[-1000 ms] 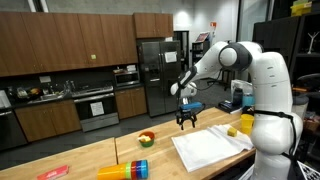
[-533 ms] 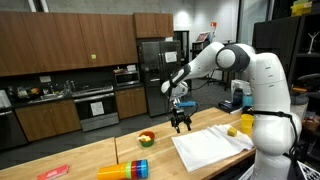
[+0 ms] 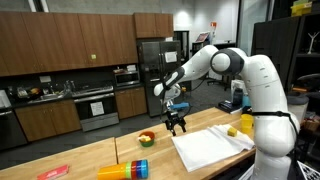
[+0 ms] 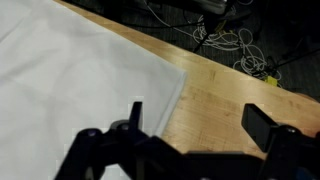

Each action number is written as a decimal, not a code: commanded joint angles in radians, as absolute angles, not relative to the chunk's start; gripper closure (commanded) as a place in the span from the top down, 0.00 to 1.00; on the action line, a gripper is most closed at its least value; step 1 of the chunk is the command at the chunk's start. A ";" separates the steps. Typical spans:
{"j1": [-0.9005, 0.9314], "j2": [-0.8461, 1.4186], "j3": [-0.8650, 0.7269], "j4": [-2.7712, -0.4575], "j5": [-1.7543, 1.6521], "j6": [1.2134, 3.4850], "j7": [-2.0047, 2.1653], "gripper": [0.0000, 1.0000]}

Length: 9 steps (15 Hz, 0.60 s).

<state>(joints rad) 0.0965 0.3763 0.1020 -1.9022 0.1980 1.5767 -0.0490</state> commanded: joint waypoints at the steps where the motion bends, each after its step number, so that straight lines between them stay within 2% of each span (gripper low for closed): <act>1: 0.130 0.408 0.111 -1.854 0.145 1.595 -0.029 1.00; 9: 0.175 0.398 0.120 -1.874 0.050 1.878 -0.032 1.00</act>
<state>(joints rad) 0.1707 0.4070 0.1158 -1.8656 0.0805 1.7781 -0.0438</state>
